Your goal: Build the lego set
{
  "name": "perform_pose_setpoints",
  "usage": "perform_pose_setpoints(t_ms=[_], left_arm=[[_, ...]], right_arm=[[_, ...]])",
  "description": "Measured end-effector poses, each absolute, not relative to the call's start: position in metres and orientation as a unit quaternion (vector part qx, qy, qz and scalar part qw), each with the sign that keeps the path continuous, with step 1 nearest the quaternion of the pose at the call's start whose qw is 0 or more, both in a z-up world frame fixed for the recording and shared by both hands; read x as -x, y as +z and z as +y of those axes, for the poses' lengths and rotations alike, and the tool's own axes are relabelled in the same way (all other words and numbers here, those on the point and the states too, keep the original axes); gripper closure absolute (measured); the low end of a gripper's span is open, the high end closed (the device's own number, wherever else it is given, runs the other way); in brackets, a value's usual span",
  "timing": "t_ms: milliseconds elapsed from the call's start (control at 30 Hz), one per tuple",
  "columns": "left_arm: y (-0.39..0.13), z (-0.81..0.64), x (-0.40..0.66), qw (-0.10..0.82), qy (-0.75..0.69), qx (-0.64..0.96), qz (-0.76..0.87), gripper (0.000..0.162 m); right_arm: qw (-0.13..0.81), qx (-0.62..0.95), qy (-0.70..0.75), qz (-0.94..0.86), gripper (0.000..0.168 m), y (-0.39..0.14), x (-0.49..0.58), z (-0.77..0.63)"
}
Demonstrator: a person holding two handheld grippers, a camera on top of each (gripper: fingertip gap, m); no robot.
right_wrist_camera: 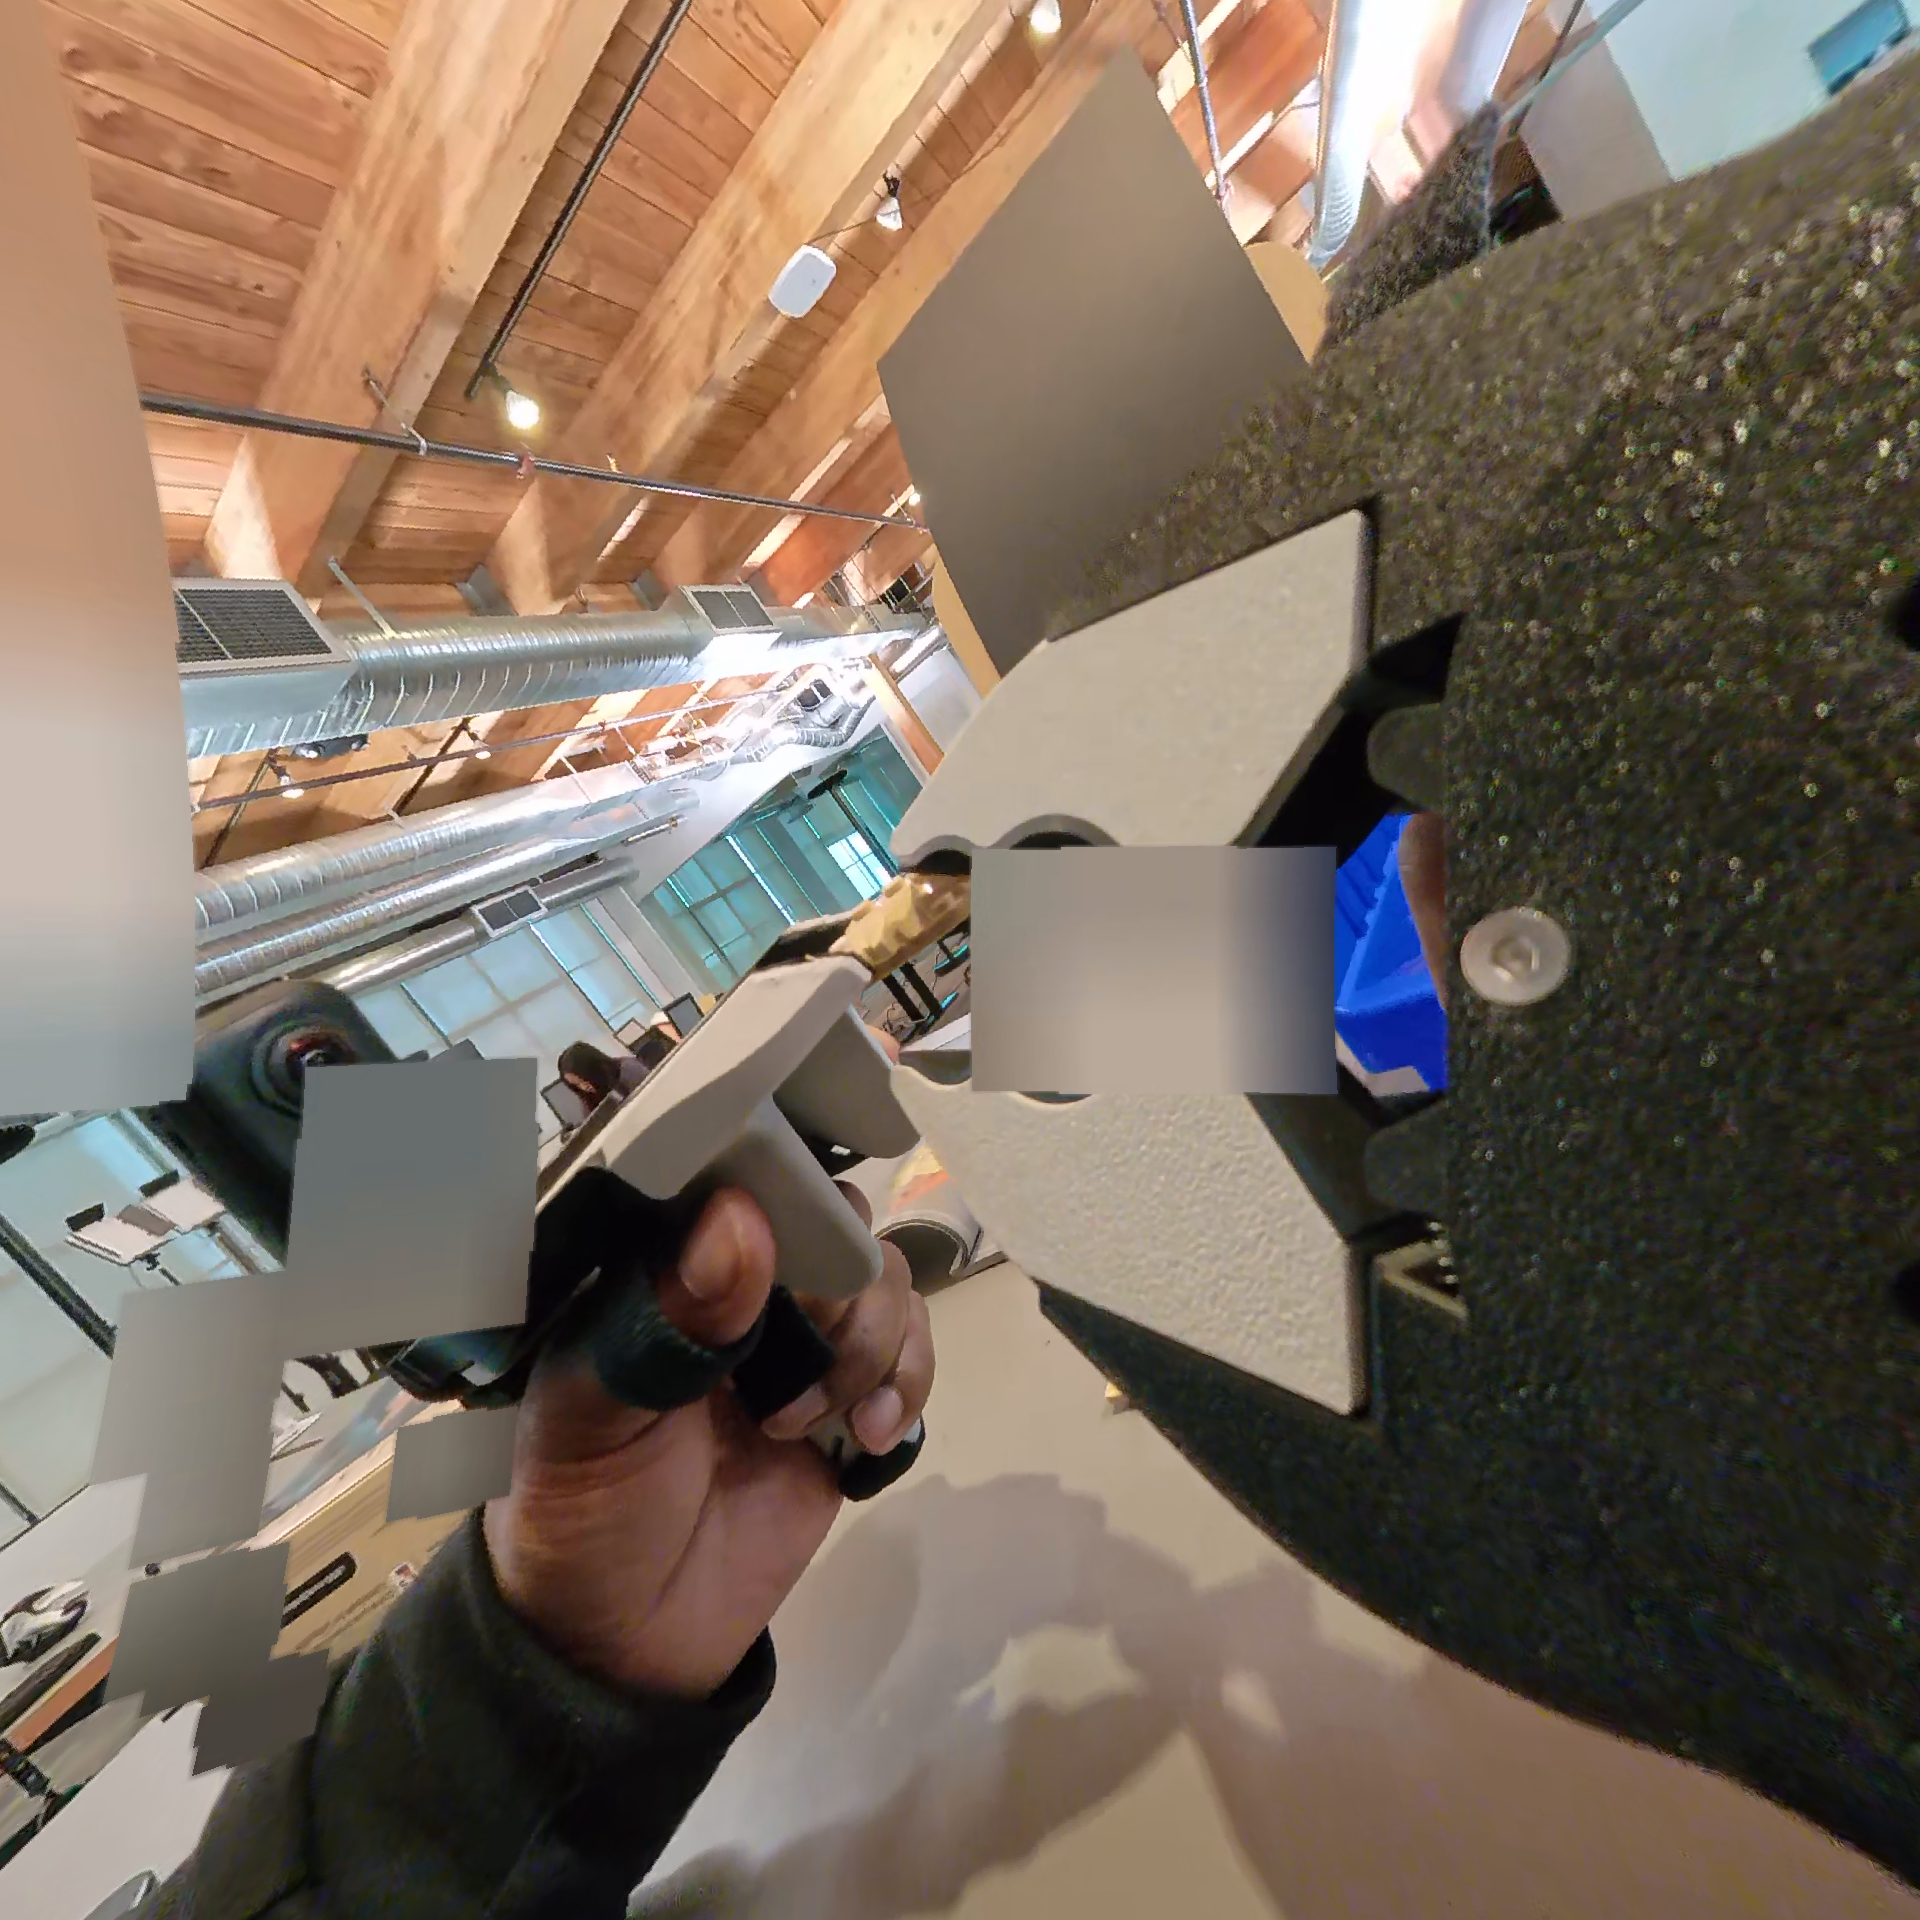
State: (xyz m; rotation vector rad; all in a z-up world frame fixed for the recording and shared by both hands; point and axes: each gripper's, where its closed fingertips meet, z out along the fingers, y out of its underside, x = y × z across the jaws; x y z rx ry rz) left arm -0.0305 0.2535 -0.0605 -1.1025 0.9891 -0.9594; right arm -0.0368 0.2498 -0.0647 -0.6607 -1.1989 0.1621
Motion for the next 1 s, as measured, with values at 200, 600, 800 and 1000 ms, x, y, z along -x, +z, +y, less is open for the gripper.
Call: perform_pose_setpoints(t_ms=[200,600,800,1000], left_arm=[[-0.059,0.254,0.031,0.639,-0.42,0.481,0.428,0.146],[-0.059,0.252,0.031,0.639,-0.423,0.477,0.431,0.146],[-0.059,0.252,0.031,0.638,-0.424,0.476,0.432,0.146],[-0.062,0.251,0.031,0.629,-0.431,0.477,0.436,0.145]], right_arm=[[0.771,0.31,0.083,-0.55,0.137,-0.064,0.037,0.249],[0.773,0.306,0.085,-0.55,0.137,-0.062,0.035,0.247],[0.775,0.299,0.083,-0.551,0.137,-0.06,0.035,0.245],[0.774,0.297,0.101,-0.55,0.136,-0.054,0.03,0.245]])
